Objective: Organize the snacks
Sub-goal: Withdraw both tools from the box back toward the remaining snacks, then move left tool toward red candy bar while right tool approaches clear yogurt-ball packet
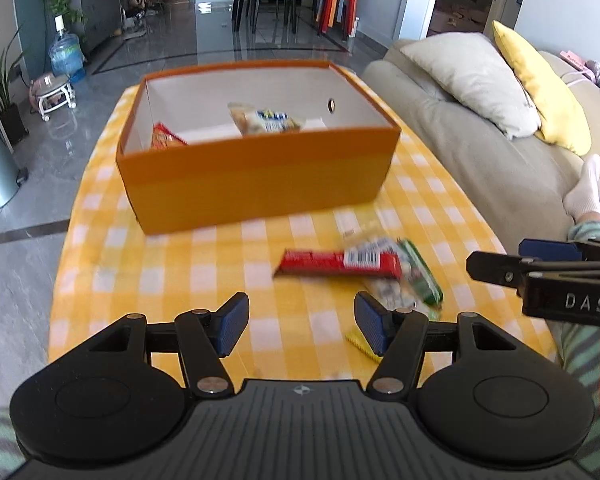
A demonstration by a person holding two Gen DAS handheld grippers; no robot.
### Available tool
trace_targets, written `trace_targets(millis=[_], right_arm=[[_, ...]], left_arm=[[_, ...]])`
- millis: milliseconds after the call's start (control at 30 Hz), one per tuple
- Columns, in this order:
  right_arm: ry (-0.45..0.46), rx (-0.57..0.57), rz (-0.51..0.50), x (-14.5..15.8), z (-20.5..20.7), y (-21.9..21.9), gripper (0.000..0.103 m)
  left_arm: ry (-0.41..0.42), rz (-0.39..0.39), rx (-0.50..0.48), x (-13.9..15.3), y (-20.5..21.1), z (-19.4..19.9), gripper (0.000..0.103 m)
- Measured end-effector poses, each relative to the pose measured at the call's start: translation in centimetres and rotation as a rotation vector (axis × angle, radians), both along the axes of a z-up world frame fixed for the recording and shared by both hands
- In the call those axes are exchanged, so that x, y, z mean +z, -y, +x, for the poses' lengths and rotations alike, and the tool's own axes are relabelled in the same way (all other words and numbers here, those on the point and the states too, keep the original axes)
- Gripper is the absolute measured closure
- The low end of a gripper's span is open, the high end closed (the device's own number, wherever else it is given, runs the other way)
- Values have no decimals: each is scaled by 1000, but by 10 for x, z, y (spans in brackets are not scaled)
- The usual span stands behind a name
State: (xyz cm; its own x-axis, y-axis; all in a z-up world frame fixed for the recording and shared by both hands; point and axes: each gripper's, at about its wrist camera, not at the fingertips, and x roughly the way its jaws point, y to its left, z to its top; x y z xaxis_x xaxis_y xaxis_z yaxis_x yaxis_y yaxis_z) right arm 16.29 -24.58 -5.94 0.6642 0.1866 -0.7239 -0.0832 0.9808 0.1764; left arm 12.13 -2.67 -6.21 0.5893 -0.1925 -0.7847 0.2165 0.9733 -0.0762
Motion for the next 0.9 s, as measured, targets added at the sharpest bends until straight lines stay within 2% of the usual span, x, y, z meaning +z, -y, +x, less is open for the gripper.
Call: trace_targets(millis=[233, 433, 733, 900], right_arm=[[-80, -25, -30, -20, -17, 8, 31], [-120, -27, -82, -38, -24, 16, 31], [-187, -50, -26, -57, -13, 31, 33], [-231, -44, 0, -67, -4, 32, 40]], left_arm=[[-52, 3, -16, -19, 9, -15, 32], [-67, -13, -47, -23, 18, -15, 32], [-100, -40, -110, -35, 33, -6, 32], [-130, -53, -146, -46, 41, 3, 32]])
